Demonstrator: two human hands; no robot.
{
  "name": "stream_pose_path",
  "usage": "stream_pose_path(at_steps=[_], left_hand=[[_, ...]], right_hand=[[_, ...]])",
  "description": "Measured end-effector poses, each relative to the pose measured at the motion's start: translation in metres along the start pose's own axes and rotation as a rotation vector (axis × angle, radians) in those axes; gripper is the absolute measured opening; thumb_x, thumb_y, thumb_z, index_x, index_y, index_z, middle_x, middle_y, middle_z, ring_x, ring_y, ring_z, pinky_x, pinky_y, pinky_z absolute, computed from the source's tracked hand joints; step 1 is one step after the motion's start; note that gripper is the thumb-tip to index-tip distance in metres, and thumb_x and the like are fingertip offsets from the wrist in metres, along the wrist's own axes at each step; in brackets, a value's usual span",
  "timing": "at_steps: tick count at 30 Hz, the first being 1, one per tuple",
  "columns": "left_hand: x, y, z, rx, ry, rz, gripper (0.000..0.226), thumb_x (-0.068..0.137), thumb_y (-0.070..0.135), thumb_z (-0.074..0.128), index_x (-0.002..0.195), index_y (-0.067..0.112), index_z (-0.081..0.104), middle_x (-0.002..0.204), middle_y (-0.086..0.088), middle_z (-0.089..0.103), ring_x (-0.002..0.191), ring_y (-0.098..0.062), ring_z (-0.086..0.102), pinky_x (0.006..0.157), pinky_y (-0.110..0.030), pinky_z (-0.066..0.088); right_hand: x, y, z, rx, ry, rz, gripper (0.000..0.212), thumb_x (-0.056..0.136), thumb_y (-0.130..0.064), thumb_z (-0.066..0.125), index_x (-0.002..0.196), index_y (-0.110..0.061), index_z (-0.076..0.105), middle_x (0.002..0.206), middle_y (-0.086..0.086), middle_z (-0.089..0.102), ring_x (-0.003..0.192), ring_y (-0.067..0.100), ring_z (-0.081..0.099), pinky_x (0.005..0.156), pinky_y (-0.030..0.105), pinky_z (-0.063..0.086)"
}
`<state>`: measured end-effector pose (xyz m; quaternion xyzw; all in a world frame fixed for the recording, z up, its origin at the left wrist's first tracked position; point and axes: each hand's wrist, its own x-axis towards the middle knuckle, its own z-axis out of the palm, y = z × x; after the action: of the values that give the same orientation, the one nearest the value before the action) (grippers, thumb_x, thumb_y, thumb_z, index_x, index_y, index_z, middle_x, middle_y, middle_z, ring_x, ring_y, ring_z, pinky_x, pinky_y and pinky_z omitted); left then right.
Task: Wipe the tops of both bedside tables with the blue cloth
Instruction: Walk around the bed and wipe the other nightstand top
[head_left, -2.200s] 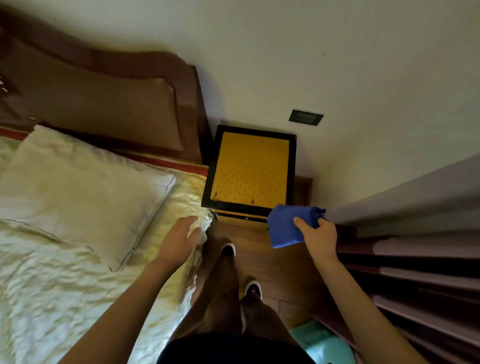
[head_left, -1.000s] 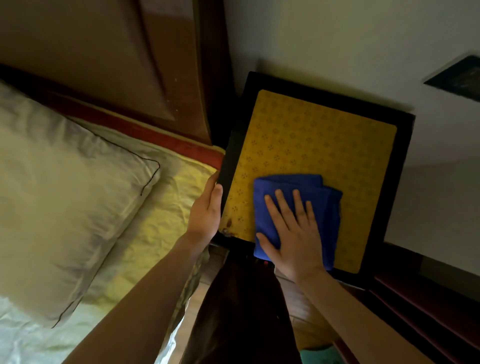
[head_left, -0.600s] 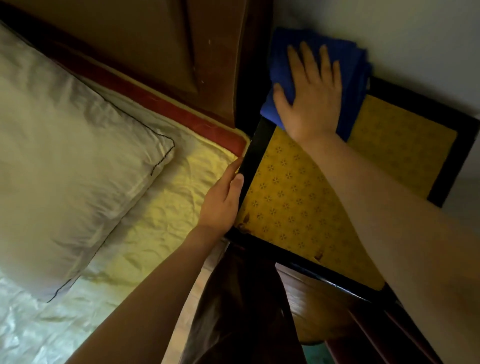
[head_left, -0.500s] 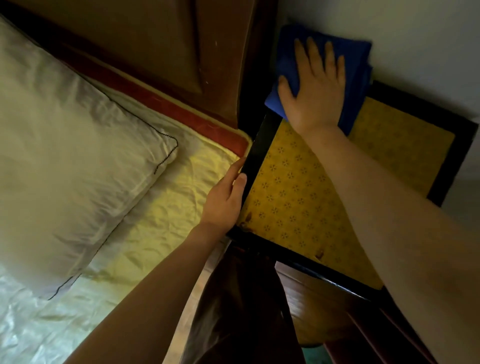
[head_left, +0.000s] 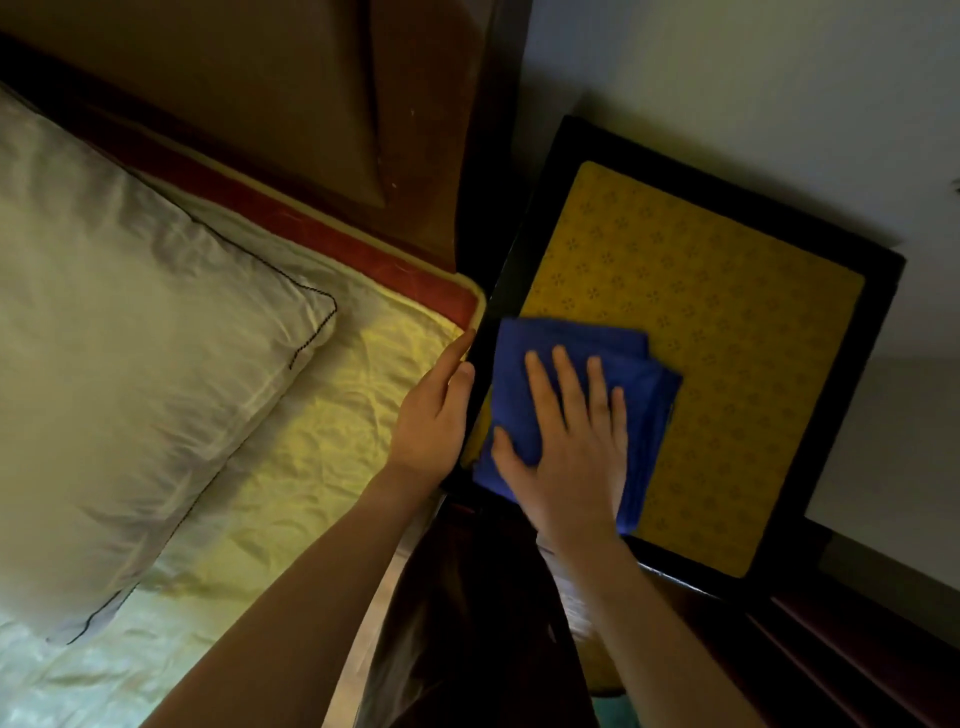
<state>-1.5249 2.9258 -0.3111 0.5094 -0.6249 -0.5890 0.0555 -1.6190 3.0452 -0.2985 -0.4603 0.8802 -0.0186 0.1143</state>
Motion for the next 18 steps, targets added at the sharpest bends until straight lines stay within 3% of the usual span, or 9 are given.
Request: stream_pose_path(at_steps=[4, 5, 10, 13, 18], left_hand=[[0.000, -0.003, -0.001, 0.006, -0.007, 0.011, 0.041, 0.104, 0.036, 0.032, 0.144, 0.034, 0.043, 0.138, 0.007, 0.058, 0.126, -0.009, 0.053, 0.096, -0.013, 0.042], [0.000, -0.002, 0.000, 0.010, -0.008, 0.007, 0.042, 0.104, 0.036, 0.032, 0.144, 0.034, 0.042, 0.138, 0.006, 0.058, 0.126, -0.009, 0.053, 0.095, -0.013, 0.041], [-0.003, 0.000, -0.001, -0.045, -0.011, -0.008, 0.042, 0.103, 0.039, 0.033, 0.143, 0.035, 0.042, 0.137, 0.007, 0.059, 0.127, -0.010, 0.053, 0.107, -0.037, 0.044], [-0.005, 0.003, -0.001, -0.037, -0.005, -0.016, 0.040, 0.102, 0.041, 0.033, 0.141, 0.038, 0.044, 0.130, 0.008, 0.063, 0.118, -0.008, 0.058, 0.103, -0.041, 0.046], [-0.007, 0.009, -0.001, -0.016, -0.005, -0.011, 0.037, 0.102, 0.040, 0.032, 0.137, 0.041, 0.046, 0.125, 0.012, 0.063, 0.116, -0.008, 0.059, 0.099, -0.037, 0.048]], right_hand=[[0.105, 0.024, -0.018, 0.008, 0.106, 0.154, 0.071, 0.089, -0.060, 0.034, 0.151, -0.029, 0.022, 0.159, 0.000, 0.026, 0.148, 0.027, 0.018, 0.120, 0.045, 0.014], [0.130, 0.030, -0.023, 0.014, 0.125, 0.189, 0.071, 0.089, -0.060, 0.032, 0.151, -0.029, 0.021, 0.159, 0.000, 0.025, 0.148, 0.027, 0.017, 0.120, 0.044, 0.013], [0.200, 0.053, -0.043, 0.068, 0.123, 0.244, 0.072, 0.089, -0.062, 0.024, 0.152, -0.029, 0.017, 0.160, -0.001, 0.023, 0.148, 0.026, 0.014, 0.121, 0.044, 0.009], [0.171, 0.047, -0.040, 0.065, 0.131, 0.220, 0.070, 0.091, -0.061, 0.025, 0.152, -0.028, 0.018, 0.160, 0.001, 0.022, 0.148, 0.028, 0.014, 0.121, 0.045, 0.011], [0.012, 0.023, -0.017, 0.041, -0.005, 0.216, 0.073, 0.090, -0.061, 0.035, 0.152, -0.028, 0.018, 0.161, 0.000, 0.019, 0.149, 0.027, 0.011, 0.120, 0.048, 0.015]])
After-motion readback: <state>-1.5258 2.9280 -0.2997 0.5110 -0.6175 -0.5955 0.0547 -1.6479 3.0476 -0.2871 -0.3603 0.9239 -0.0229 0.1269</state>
